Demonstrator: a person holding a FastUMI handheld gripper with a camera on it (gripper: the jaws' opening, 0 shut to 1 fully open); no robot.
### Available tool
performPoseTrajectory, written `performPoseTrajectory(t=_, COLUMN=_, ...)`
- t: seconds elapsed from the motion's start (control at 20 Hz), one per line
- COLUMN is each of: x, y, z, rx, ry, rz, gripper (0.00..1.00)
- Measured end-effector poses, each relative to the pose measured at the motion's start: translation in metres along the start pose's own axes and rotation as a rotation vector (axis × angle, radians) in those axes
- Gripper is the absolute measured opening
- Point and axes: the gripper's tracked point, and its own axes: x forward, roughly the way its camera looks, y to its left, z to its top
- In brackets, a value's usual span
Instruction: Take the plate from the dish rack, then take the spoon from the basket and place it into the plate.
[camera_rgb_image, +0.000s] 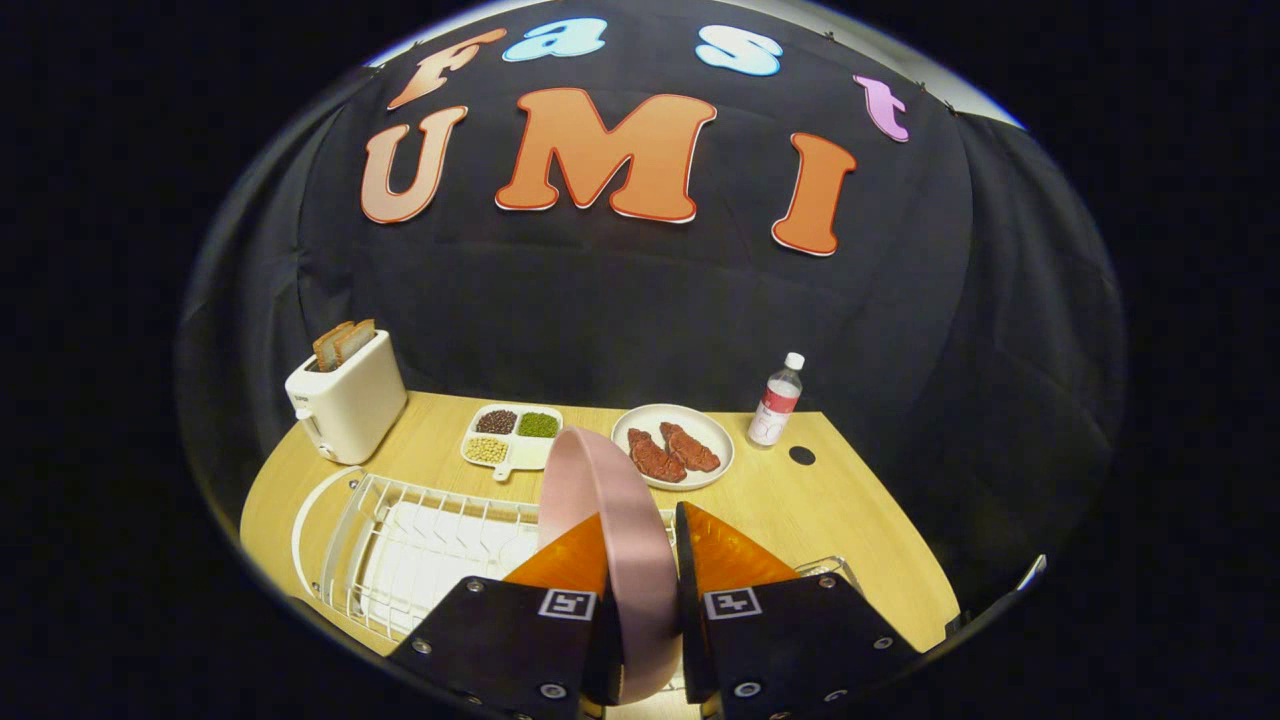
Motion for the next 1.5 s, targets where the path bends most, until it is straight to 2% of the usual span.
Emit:
performPoseTrajectory(t=0.25, x=-0.037, y=0.01, z=-0.029, rx=0.118, ry=0.045, rz=0.113, gripper=0.24)
performPoseTrajectory(t=0.5, x=-0.079, y=0.011, z=-0.072, rx=0.204, ry=0.092, rz=0.166, gripper=0.23)
performPoseTrajectory(t=0.85, x=-0.126, y=0.003, z=-0.146, rx=0.337, ry=0.154, rz=0.212, gripper=0.23)
performPoseTrajectory(t=1.05, x=-0.143, y=0.003, z=-0.193, rx=0.412, ry=0.185, rz=0.208, gripper=0.23)
performPoseTrajectory(t=1.25, x=-0.143, y=0.017, z=-0.231, rx=0.542, ry=0.207, rz=0.222, gripper=0.23)
performPoseTrajectory(t=1.5, x=-0.119, y=0.026, z=-0.245, rx=0.579, ry=0.189, rz=0.232, gripper=0.23)
